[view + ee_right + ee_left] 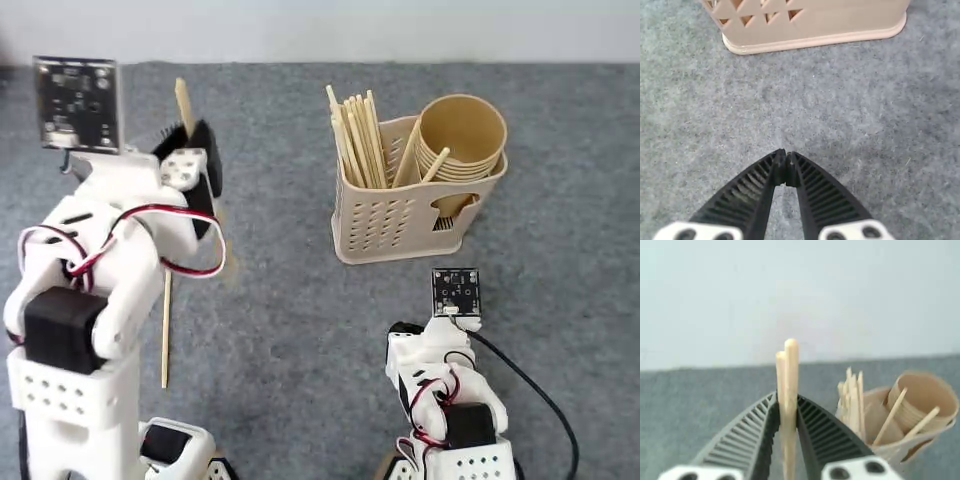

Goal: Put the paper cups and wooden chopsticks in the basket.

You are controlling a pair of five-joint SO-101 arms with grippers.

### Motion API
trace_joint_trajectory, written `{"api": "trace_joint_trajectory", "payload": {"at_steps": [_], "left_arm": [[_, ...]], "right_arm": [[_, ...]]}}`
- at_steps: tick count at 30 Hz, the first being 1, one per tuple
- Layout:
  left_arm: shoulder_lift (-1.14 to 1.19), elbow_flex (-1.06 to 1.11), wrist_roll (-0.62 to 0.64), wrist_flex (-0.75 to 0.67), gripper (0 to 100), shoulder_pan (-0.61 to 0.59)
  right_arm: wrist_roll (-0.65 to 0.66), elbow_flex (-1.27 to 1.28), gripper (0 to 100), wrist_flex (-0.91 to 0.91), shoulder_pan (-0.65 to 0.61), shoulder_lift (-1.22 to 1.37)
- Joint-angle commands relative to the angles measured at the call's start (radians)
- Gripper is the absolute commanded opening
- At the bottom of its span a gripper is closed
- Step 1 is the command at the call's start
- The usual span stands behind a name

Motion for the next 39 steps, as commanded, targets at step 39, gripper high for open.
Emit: {"api": "trace_joint_trajectory", "payload": {"at_steps": [39], "left_arm": [[0.45,-0.18,0.215,-0.526,11,0.201]], "right_arm": [[-0.003,0.021,0.9,-0.013,0.001,-0.005]]}}
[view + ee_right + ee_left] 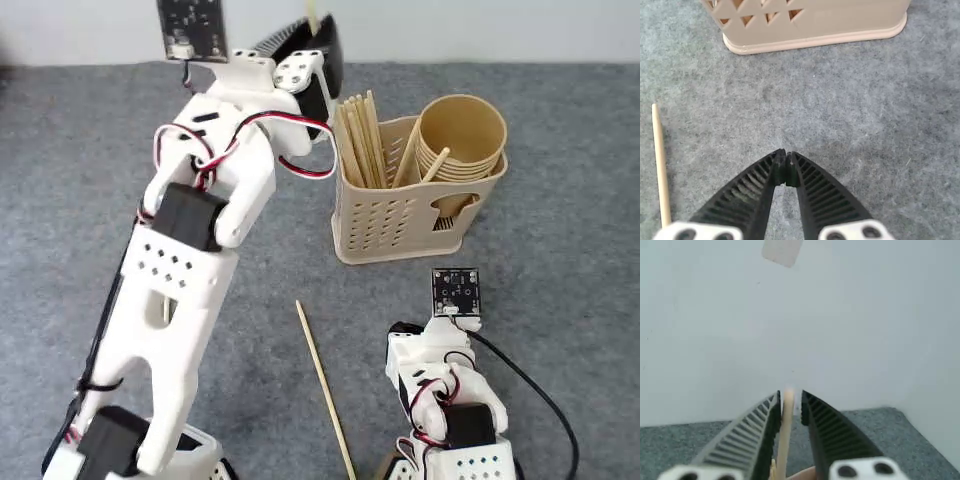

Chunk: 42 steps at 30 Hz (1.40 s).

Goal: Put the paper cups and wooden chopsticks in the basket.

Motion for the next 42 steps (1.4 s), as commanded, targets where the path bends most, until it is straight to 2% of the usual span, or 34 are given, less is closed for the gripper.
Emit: {"api": "trace_joint_trajectory", "payload": {"at_steps": [1,7,12,21,24,27,30,33,39,42], "left_arm": [[0.0,-0.044,0.037,-0.008,12,0.002],[-0.015,-0.051,0.032,-0.008,12,-0.006],[-0.098,-0.054,-0.031,0.017,12,-0.132],[-0.129,-0.054,-0.218,0.448,12,-0.417],[-0.127,-0.044,-0.29,0.548,12,-0.499],[-0.127,0.044,-0.399,0.588,12,-0.539],[-0.127,0.197,-0.526,0.569,12,-0.562],[-0.127,0.375,-0.615,0.494,12,-0.569],[-0.127,0.664,-0.687,0.315,12,-0.582],[-0.127,0.742,-0.701,0.284,16,-0.582]], "right_arm": [[-0.003,0.021,0.9,-0.013,0.001,-0.005],[-0.003,0.021,0.9,-0.013,0.001,-0.005],[-0.002,0.021,0.9,-0.012,0.001,-0.004],[-0.002,0.021,0.9,-0.012,0.001,-0.004],[-0.002,0.021,0.9,-0.012,0.001,-0.004],[-0.002,0.021,0.9,-0.012,0.001,-0.004],[-0.002,0.021,0.9,-0.012,0.001,-0.004],[-0.002,0.021,0.9,-0.012,0.001,-0.002],[-0.002,0.021,0.9,-0.001,0.001,-0.005],[-0.002,0.021,0.9,-0.001,0.001,-0.005]]}}
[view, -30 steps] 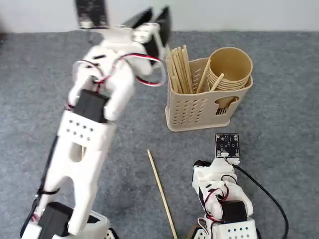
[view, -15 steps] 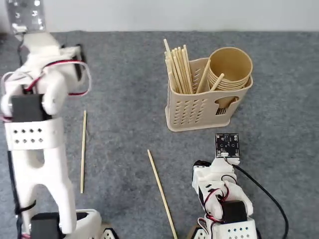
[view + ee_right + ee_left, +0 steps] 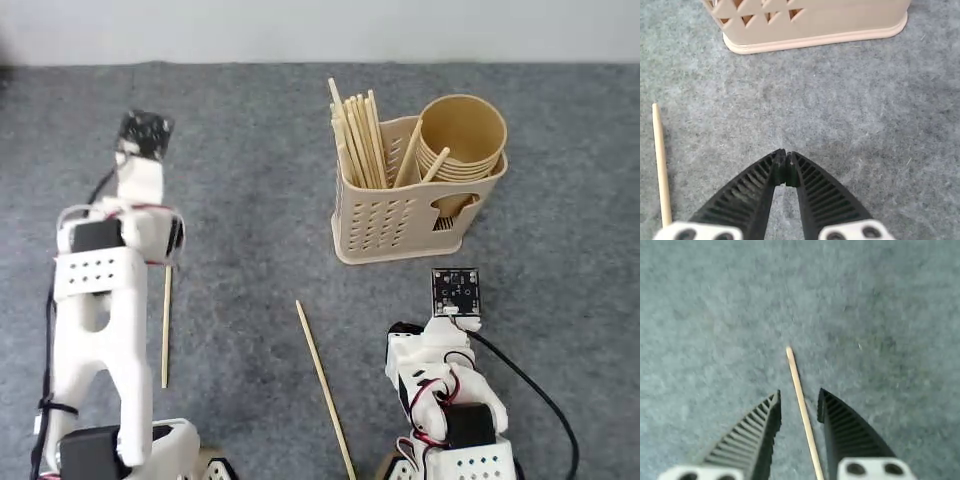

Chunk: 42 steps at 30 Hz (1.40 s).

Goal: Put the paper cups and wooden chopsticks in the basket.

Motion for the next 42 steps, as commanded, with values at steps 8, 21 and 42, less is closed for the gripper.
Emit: {"api": "trace_joint_trajectory", "payload": {"at_steps": [8,21,42], "left_arm": [[0.183,-0.044,-0.021,-0.04,18,-0.015],[0.663,-0.456,-0.021,0.129,18,-0.103],[0.781,-0.608,-0.023,0.319,1,-0.084]], "right_arm": [[-0.002,0.018,0.9,0.001,0.001,-0.005],[-0.002,0.018,0.9,0.001,0.001,-0.005],[-0.002,0.018,0.9,0.001,0.001,-0.005]]}}
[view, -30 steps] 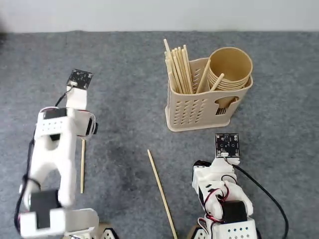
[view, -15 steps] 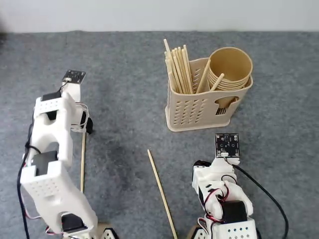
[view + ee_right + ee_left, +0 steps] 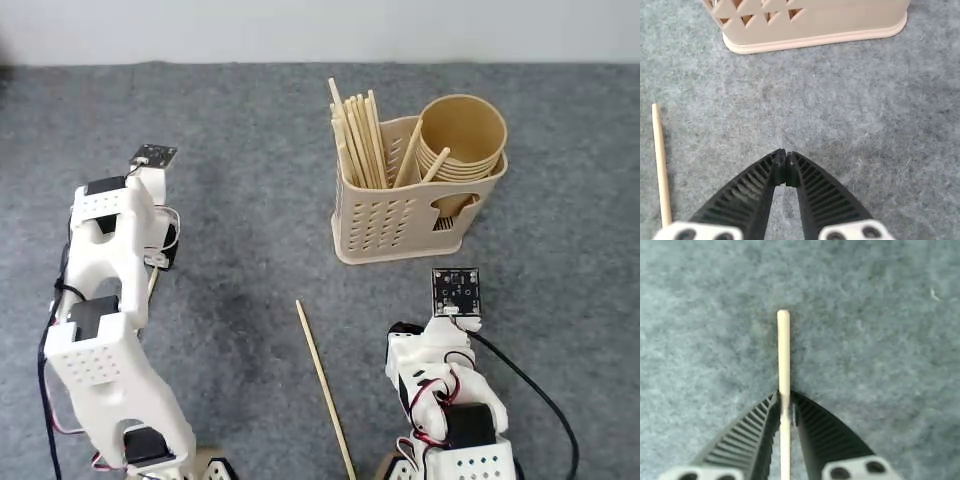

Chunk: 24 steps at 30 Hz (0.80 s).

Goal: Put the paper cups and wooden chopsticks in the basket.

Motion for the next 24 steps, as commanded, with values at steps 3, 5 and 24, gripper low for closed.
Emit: {"api": "trace_joint_trajectory", "payload": {"at_steps": [3,5,24], "left_arm": [[-0.058,-0.094,-0.002,0.098,1,0.028],[-0.106,-0.128,0.0,0.15,1,0.048],[-0.746,-0.2,0.135,0.25,1,0.247]], "right_arm": [[-0.002,0.018,0.9,0.001,-0.001,-0.005],[-0.002,0.018,0.9,0.001,-0.001,-0.005],[-0.002,0.018,0.9,0.001,-0.001,-0.005]]}}
